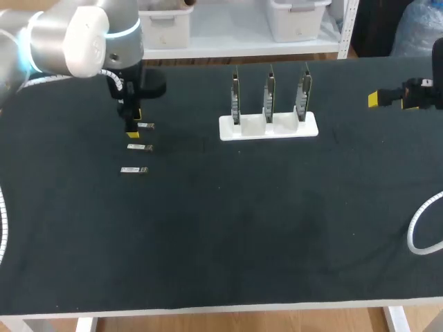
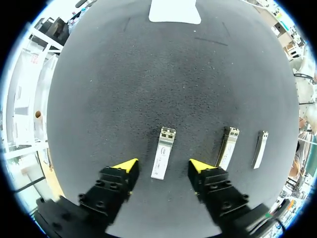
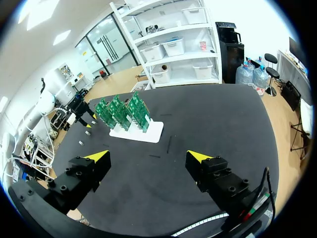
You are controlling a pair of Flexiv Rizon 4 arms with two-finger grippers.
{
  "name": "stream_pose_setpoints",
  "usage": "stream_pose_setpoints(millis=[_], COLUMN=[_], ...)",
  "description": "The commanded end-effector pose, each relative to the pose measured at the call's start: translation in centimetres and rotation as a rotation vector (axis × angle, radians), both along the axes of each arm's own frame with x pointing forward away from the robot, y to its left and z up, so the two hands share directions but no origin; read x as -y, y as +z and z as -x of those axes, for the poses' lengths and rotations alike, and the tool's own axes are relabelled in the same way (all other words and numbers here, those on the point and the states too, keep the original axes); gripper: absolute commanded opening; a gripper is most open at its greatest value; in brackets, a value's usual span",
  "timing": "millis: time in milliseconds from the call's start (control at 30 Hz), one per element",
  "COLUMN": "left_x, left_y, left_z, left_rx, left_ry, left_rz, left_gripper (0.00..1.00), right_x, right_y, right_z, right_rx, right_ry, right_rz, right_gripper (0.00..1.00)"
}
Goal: Pick up the optical module with the left hand, and insert it into the network port with the right hand.
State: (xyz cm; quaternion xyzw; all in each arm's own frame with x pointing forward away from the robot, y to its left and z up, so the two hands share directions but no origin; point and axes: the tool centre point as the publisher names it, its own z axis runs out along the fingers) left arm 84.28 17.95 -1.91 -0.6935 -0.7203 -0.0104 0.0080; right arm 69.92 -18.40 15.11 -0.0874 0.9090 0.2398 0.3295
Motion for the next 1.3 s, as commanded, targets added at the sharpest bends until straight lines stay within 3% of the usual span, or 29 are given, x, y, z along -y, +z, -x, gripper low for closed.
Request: stream_pose_setpoints(millis=[33, 200, 367, 600, 800, 1067, 1167, 1300], left_x=[-0.1, -0.5, -2.5, -3.5, -2.7, -1.2, -0.6, 0.2], left_y=[-0.2, -0.5, -1.4, -1.4, 1.2, 6.0, 8.0, 10.6], left_z=[-0.4, -0.4, -1.1, -0.4, -0.7, -0.6, -0.3, 0.2], left_rx=[-0.012, -0.019, -0.099, -0.096, -0.034, 0.07, 0.104, 0.105], left_ry=[0.001, 0.01, 0.187, 0.227, 0.254, 0.228, 0.22, 0.222], left_rz=[-0.004, -0.012, 0.057, 0.06, 0.136, 0.263, 0.323, 0.442], left_gripper=[0.0, 0.0, 0.0, 0.0, 0.0, 0.0, 0.0, 0.0], right_x=[0.0, 0.0, 0.0, 0.0, 0.0, 0.0, 0.0, 0.0], right_y=[0.0, 0.0, 0.0, 0.0, 0.0, 0.0, 0.0, 0.0], right_z=[0.0, 0.0, 0.0, 0.0, 0.0, 0.0, 0.0, 0.0], right_rx=[0.0, 0.0, 0.0, 0.0, 0.0, 0.0, 0.0, 0.0], right_ry=[-0.001, -0.001, -0.001, -0.001, -0.001, -0.001, -0.001, -0.001], right_rz=[0.0, 0.0, 0.0, 0.0, 0.0, 0.0, 0.0, 0.0], right_gripper=[1.0, 1.0, 1.0, 1.0, 1.0, 1.0, 1.0, 1.0])
